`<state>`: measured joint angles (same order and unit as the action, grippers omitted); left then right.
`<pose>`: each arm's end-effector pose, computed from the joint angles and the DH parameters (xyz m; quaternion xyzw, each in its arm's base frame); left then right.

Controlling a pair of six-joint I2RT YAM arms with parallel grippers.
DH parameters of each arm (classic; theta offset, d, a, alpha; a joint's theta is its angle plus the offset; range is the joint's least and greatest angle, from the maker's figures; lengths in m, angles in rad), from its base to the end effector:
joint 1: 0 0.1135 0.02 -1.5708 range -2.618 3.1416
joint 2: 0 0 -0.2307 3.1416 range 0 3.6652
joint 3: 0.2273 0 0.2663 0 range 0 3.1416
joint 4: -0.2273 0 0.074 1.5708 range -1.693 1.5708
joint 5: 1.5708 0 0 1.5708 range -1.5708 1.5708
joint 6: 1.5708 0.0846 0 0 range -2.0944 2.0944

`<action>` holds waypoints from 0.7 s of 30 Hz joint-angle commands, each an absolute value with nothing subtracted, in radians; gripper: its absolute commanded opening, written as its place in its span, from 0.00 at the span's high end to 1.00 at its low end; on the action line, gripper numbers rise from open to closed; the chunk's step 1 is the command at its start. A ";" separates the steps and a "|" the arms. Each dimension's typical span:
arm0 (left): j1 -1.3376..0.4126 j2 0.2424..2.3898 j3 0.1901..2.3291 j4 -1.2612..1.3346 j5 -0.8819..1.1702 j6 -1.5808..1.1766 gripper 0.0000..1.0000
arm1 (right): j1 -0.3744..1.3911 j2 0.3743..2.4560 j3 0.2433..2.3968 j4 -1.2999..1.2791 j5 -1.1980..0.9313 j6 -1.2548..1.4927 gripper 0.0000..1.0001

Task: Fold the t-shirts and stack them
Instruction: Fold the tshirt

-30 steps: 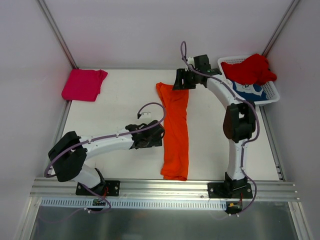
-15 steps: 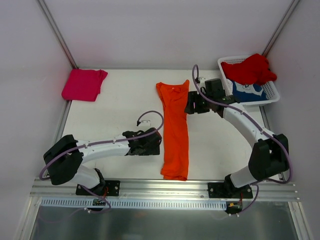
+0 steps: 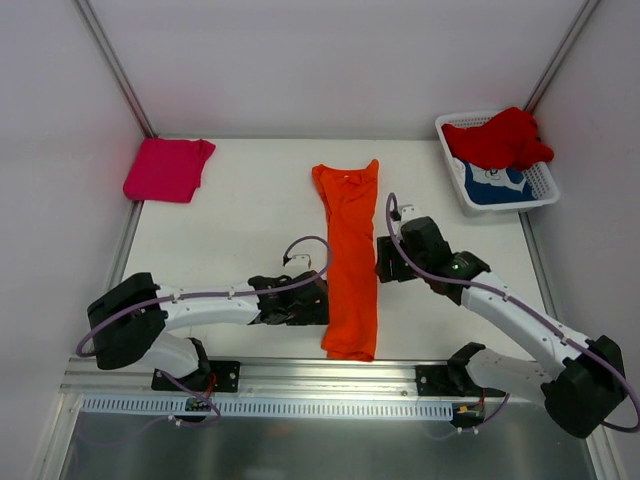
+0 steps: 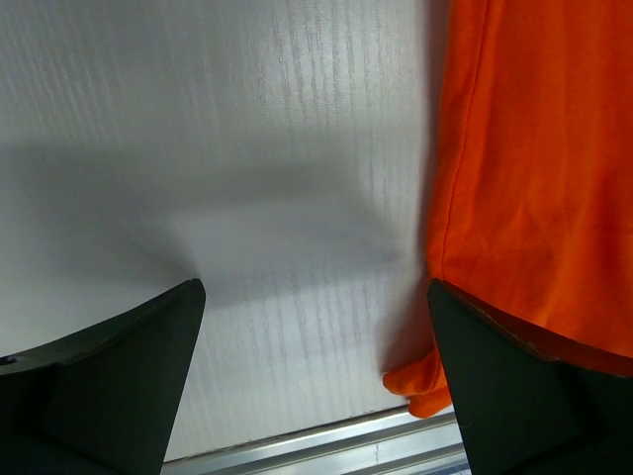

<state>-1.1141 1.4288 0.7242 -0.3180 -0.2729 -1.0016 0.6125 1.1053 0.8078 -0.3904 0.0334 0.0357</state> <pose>0.1549 -0.2636 0.0869 0.0169 0.9543 -0.1694 0.2457 0.2508 0.1728 0.2003 -0.2503 0.8687 0.1217 0.4098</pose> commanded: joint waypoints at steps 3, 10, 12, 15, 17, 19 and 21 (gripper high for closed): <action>-1.127 1.341 0.632 -0.221 -0.229 -1.080 0.03 | 0.741 0.968 0.710 -0.457 0.313 0.155 0.37; -1.137 1.227 0.500 -0.120 -0.227 -1.124 0.03 | 0.914 0.893 0.638 -0.580 0.604 0.283 0.37; -1.137 1.212 0.482 -0.092 -0.225 -1.134 0.03 | 0.963 0.888 0.627 -0.603 0.635 0.327 0.37; -1.137 1.210 0.463 -0.061 -0.229 -1.144 0.03 | 1.018 0.821 0.583 -0.573 0.643 0.445 0.38; -1.138 1.215 0.457 -0.035 -0.224 -1.144 0.03 | 1.029 0.752 0.519 -0.516 0.608 0.500 0.37; -1.137 1.223 0.453 -0.018 -0.219 -1.144 0.03 | 1.028 0.637 0.473 -0.411 0.534 0.531 0.37; -1.137 1.230 0.445 -0.005 -0.210 -1.140 0.03 | 1.028 0.563 0.416 -0.339 0.476 0.557 0.36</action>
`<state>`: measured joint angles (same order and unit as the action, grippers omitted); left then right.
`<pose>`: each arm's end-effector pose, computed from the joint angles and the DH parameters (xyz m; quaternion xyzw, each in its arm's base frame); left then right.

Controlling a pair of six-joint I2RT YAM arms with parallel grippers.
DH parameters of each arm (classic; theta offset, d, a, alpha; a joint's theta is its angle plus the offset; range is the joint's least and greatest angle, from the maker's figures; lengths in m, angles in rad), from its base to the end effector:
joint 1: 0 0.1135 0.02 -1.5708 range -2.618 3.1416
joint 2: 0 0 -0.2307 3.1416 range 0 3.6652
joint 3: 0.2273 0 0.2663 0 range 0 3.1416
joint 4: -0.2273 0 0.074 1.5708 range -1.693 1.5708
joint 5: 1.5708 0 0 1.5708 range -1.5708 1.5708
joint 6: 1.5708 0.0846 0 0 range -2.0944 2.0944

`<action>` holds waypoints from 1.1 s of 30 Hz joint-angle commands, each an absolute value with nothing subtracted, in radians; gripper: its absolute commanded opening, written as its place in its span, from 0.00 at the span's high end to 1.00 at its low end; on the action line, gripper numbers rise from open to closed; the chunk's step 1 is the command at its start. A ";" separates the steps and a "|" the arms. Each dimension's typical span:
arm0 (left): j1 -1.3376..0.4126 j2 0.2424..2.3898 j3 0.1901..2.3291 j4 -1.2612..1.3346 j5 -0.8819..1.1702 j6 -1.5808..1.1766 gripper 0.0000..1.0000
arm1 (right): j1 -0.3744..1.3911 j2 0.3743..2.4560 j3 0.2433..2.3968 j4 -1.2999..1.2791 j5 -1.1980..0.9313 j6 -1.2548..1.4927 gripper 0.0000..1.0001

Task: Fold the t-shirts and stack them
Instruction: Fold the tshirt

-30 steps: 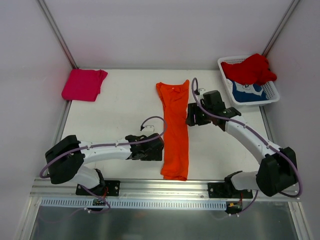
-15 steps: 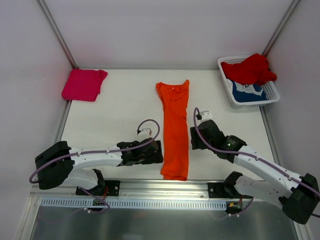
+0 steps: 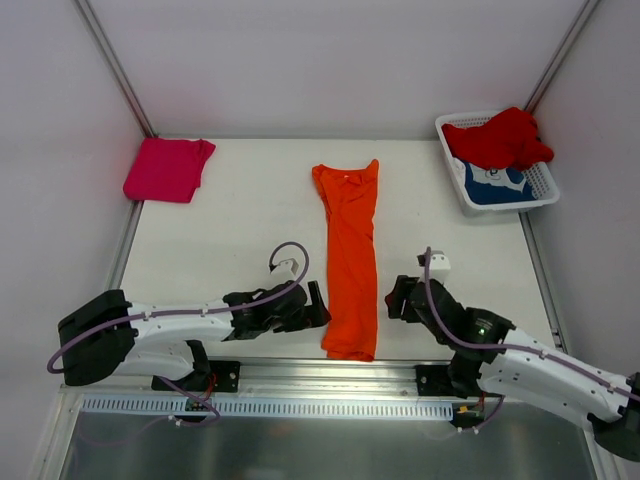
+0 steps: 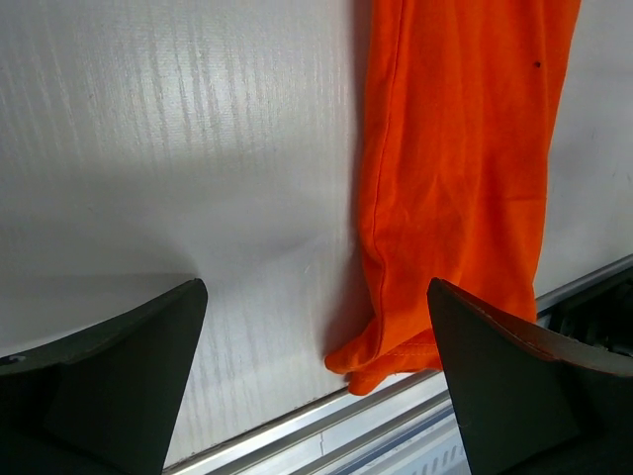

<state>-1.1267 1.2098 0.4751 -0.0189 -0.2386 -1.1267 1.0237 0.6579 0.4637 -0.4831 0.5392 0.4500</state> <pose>0.1406 -0.2489 0.0930 -0.0473 0.9112 -0.3093 0.2681 0.1504 0.1635 0.1715 -0.1356 0.8663 0.1019 0.4698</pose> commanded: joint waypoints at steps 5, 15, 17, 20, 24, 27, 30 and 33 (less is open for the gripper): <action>-1.137 1.249 0.405 0.139 -0.177 -1.150 0.03 | 1.028 0.365 0.351 -0.295 0.397 0.650 0.35; -1.137 1.282 0.354 0.239 -0.134 -1.206 0.07 | 1.029 0.242 0.262 -0.337 0.362 0.811 0.36; -1.137 1.302 0.356 0.239 -0.127 -1.209 0.07 | 1.028 0.253 0.247 -0.339 0.356 0.831 0.36; -1.138 1.321 0.341 0.265 -0.123 -1.232 0.07 | 1.029 0.282 0.226 -0.362 0.362 0.844 0.36; -1.137 1.364 0.333 0.293 -0.123 -1.247 0.07 | 1.029 0.360 0.204 -0.341 0.341 0.839 0.36; -1.137 1.394 0.318 0.314 -0.112 -1.269 0.07 | 1.031 0.405 0.166 -0.288 0.312 0.853 0.36; -1.138 1.402 0.288 0.359 -0.098 -1.301 0.09 | 1.037 0.416 0.158 -0.296 0.314 0.862 0.36; -1.144 1.394 0.270 0.359 -0.100 -1.318 0.10 | 1.043 0.420 0.160 -0.325 0.324 0.859 0.36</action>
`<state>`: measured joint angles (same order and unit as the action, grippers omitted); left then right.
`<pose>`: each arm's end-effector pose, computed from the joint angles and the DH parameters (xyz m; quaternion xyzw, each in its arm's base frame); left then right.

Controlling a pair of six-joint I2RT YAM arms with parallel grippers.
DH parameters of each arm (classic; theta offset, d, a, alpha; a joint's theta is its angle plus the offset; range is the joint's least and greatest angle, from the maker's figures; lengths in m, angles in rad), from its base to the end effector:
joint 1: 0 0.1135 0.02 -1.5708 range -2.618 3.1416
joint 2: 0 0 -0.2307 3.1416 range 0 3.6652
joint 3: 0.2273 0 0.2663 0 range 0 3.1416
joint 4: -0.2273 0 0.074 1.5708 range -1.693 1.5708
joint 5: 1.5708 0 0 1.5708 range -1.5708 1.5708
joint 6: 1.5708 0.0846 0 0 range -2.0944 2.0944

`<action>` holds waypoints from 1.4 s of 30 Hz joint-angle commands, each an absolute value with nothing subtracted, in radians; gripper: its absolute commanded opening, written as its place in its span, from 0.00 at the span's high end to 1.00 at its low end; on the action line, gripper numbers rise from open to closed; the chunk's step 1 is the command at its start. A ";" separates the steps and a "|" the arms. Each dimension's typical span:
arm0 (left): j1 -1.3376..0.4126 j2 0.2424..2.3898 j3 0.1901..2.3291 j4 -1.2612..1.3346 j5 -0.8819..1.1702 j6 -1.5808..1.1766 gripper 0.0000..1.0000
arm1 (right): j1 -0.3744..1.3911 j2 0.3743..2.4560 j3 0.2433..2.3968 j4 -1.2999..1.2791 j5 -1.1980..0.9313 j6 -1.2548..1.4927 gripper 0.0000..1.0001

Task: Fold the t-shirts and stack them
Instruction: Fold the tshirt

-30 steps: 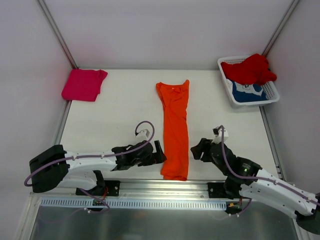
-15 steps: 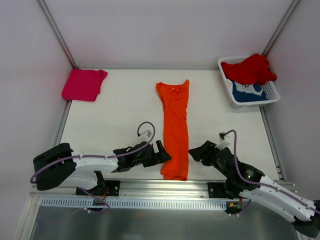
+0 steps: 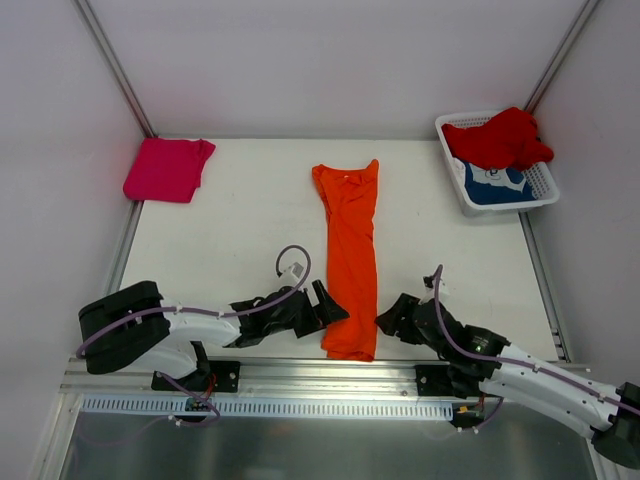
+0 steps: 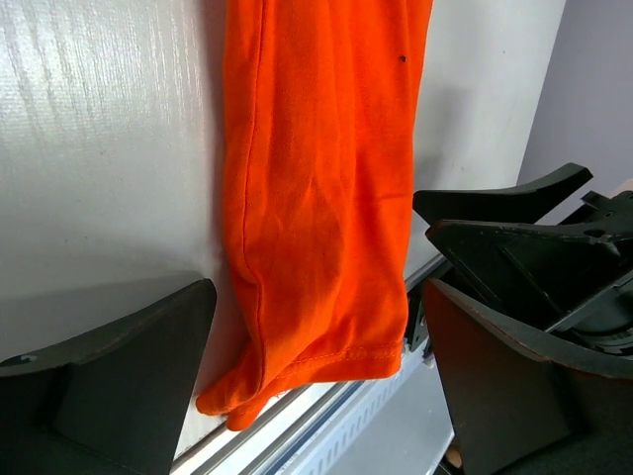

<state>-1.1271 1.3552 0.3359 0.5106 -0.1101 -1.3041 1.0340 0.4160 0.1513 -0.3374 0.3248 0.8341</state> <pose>0.1354 -0.2631 0.0723 -0.1038 0.8551 -0.4576 0.2203 0.1266 0.1599 0.1094 -0.0122 0.8765 0.2844 0.3883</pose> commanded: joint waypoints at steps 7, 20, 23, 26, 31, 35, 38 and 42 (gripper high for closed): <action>-1.213 1.394 0.233 0.359 -0.113 -1.391 0.10 | 1.058 0.480 0.160 -0.336 0.319 0.856 0.37; -1.338 1.260 0.130 0.233 -0.179 -1.548 0.11 | 1.129 0.615 0.192 -0.287 0.342 0.859 0.37; -1.339 1.210 0.101 0.206 -0.195 -1.566 0.14 | 1.164 0.661 0.212 -0.272 0.357 0.864 0.37; -1.341 1.209 0.098 0.189 -0.207 -1.569 0.14 | 1.190 0.701 0.235 -0.261 0.377 0.868 0.37; -1.341 1.327 0.158 0.233 -0.199 -1.542 0.14 | 1.235 0.724 0.264 -0.281 0.413 0.877 0.37; -1.339 1.416 0.207 0.252 -0.179 -1.514 0.14 | 1.250 0.709 0.267 -0.302 0.429 0.890 0.37; -1.336 1.413 0.203 0.253 -0.184 -1.508 0.17 | 1.258 0.693 0.270 -0.314 0.442 0.894 0.37; -1.338 1.407 0.196 0.250 -0.181 -1.511 0.27 | 1.259 0.695 0.276 -0.311 0.446 0.890 0.38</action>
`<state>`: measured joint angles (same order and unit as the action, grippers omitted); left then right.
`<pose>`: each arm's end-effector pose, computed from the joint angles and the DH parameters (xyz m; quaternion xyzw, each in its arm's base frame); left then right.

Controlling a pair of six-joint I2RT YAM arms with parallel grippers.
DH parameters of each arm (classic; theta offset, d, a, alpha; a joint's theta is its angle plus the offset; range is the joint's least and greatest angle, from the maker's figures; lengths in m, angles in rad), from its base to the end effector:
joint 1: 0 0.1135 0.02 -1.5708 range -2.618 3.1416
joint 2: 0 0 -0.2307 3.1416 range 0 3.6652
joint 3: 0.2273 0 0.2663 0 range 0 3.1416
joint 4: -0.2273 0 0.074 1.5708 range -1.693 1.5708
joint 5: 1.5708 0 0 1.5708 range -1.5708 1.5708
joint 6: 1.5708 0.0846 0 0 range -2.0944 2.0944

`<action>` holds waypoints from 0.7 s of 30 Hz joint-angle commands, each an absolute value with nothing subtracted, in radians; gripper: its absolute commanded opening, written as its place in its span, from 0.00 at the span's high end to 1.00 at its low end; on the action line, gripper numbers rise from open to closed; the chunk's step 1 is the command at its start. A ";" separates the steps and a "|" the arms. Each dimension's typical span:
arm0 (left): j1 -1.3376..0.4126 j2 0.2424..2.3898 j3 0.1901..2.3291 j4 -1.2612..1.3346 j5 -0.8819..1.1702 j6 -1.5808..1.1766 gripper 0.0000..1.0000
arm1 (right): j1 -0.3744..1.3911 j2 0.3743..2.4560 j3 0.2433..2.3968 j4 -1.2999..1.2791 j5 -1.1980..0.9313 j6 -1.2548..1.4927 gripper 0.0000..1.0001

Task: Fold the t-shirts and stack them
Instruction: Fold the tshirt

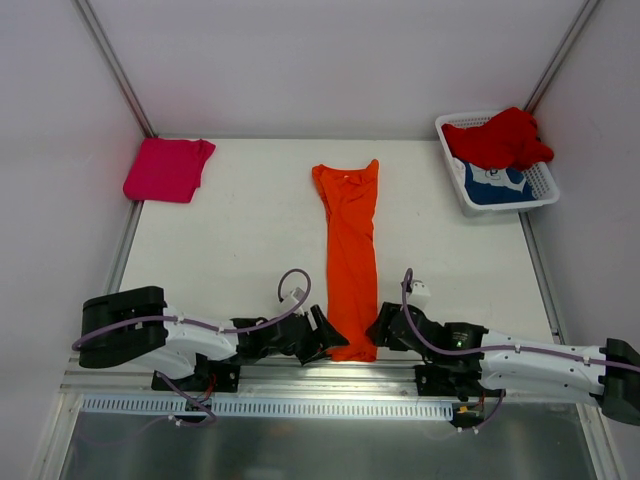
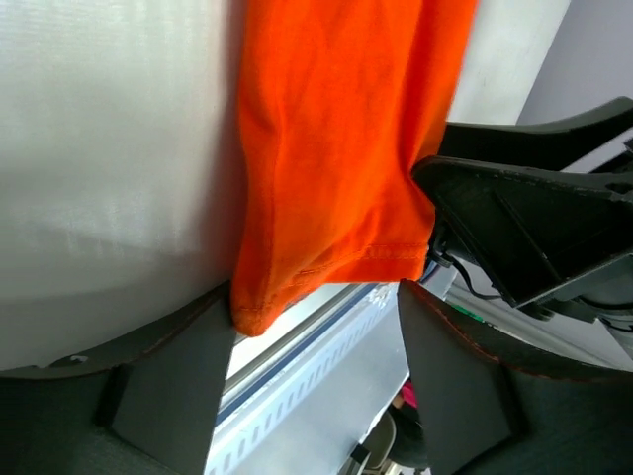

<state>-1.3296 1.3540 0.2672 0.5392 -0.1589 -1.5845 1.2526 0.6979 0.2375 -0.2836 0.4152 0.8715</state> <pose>0.0796 -0.2675 0.0551 -0.1490 0.8572 -0.4770 0.1241 0.0993 0.1923 0.0977 -0.0884 0.8956 0.2514 0.3563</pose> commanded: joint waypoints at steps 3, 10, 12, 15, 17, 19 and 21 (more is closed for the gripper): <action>-1.338 1.411 0.196 0.250 -0.173 -1.514 0.59 | 1.261 0.710 0.281 -0.293 0.440 0.887 0.62; -1.338 1.413 0.198 0.250 -0.175 -1.512 0.67 | 1.267 0.729 0.279 -0.273 0.440 0.887 0.84; -1.338 1.416 0.198 0.250 -0.173 -1.509 0.70 | 1.267 0.727 0.279 -0.273 0.440 0.887 0.91; -1.338 1.425 0.201 0.256 -0.173 -1.505 0.81 | 1.267 0.730 0.278 -0.273 0.440 0.885 0.98; -1.338 1.433 0.204 0.262 -0.173 -1.502 0.95 | 1.267 0.730 0.278 -0.273 0.439 0.885 1.00; -1.336 1.437 0.209 0.262 -0.175 -1.496 1.00 | 1.269 0.732 0.276 -0.273 0.437 0.884 1.00; -1.336 1.440 0.210 0.264 -0.178 -1.490 1.00 | 1.269 0.732 0.278 -0.273 0.437 0.881 1.00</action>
<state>-1.3293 1.3834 0.2527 0.4988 -0.1562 -1.5604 1.2625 0.7242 0.2413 -0.2802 0.4221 0.8783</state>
